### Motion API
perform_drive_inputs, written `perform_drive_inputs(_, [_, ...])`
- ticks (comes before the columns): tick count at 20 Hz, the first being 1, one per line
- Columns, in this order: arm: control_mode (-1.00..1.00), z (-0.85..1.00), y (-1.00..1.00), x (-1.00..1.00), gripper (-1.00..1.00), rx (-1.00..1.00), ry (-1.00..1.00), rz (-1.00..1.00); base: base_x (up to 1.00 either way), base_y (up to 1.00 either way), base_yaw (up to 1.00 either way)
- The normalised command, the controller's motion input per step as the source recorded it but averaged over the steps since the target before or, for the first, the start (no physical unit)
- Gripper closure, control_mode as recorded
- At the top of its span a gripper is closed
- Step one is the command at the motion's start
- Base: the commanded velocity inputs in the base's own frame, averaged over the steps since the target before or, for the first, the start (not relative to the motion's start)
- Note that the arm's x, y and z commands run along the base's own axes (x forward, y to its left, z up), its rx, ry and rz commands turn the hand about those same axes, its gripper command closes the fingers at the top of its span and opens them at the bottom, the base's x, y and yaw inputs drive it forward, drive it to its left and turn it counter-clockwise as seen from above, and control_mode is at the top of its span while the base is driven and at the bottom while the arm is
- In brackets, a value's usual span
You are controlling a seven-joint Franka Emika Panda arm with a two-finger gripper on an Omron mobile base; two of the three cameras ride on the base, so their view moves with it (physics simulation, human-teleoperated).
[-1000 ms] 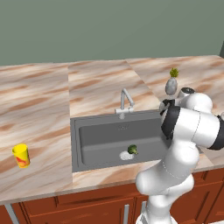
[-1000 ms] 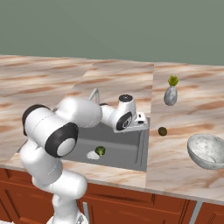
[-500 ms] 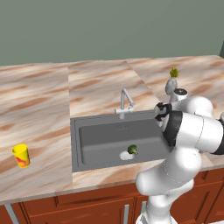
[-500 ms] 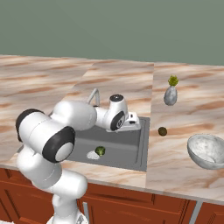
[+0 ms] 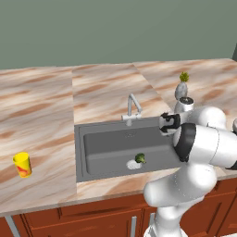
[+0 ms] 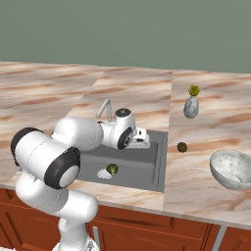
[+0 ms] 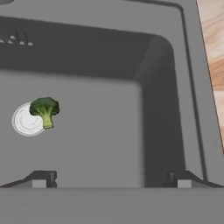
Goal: Remove the kiwi and broccoli from the sink. Then move the bowl and cup from the counter to the sink for washing.
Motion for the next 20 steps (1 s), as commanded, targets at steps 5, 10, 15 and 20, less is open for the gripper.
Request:
perform_drive_inputs(5, [-1.00,-0.09,0.25,-0.04,-1.00,0.05,-0.04,-0.10,0.00,0.00,0.00])
perform_drive_inputs(10, [-1.00,-0.07,0.23,-0.01,-1.00,0.07,-0.02,-0.03,0.00,0.00,0.00])
perform_drive_inputs(15, [-1.00,-0.10,0.23,0.00,-1.00,0.06,-0.01,0.00,0.00,0.00,0.00])
perform_drive_inputs(20, [-1.00,-0.10,0.25,0.00,-1.00,0.04,-0.05,0.00,0.00,0.00,0.00])
